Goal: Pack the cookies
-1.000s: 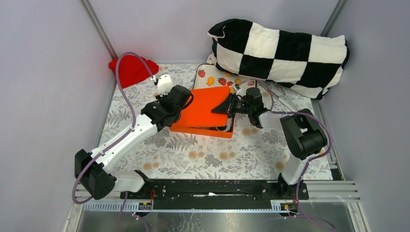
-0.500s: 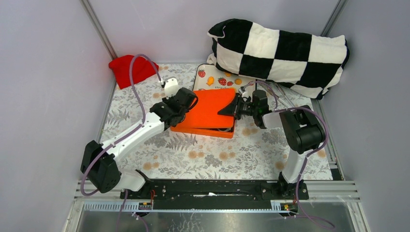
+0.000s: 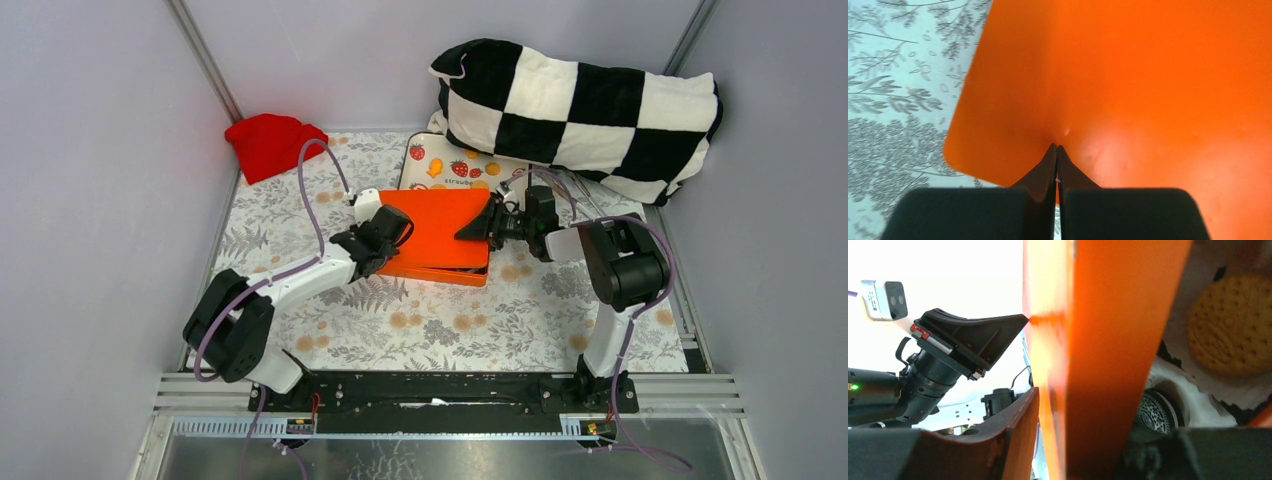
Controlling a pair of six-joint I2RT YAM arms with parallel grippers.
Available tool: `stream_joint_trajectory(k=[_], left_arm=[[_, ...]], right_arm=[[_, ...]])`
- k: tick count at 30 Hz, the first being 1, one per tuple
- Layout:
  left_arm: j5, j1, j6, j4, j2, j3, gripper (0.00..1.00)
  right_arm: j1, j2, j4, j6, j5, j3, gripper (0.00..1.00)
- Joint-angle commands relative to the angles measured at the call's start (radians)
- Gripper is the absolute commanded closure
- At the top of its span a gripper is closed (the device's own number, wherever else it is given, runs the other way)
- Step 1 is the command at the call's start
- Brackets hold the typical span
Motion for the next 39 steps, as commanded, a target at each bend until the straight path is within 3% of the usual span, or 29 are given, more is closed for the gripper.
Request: stream_joint_trajectory(k=[1, 4, 7, 15, 22, 31, 33, 37, 39], left_arm=[[0.081, 0.004, -0.017, 0.102, 0.035, -0.049, 1.00], [0.091, 0.005, -0.019, 0.118, 0.036, -0.065, 1.00], [0.101, 0.004, -0.020, 0.129, 0.039, -0.075, 1.00], [0.123, 0.004, -0.026, 0.145, 0.056, -0.083, 1.00], [0.153, 0.004, -0.020, 0.169, 0.071, -0.086, 1.00], [0.295, 0.004, 0.000, 0.245, 0.134, -0.064, 1.00], [0.252, 0.006, -0.019, 0.178, 0.097, -0.024, 1.00], [0.125, 0.037, -0.063, -0.005, -0.066, 0.053, 1.00], [0.104, 0.091, -0.071, -0.074, -0.115, 0.081, 1.00]], right_arm=[[-0.020, 0.004, -0.116, -0.089, 0.073, 0.003, 0.49], [-0.022, -0.047, -0.193, -0.127, 0.100, 0.009, 0.37], [-0.028, -0.111, -0.312, -0.178, 0.134, 0.020, 0.31], [-0.043, -0.303, -0.638, -0.270, 0.292, 0.064, 0.24], [-0.048, -0.447, -0.978, -0.331, 0.564, 0.149, 0.25], [-0.048, -0.531, -1.090, -0.374, 0.759, 0.156, 0.34], [-0.049, -0.485, -1.101, -0.390, 0.763, 0.164, 0.42], [-0.049, -0.404, -1.060, -0.403, 0.787, 0.163, 0.70], [-0.048, -0.366, -1.044, -0.408, 0.801, 0.173, 0.73]])
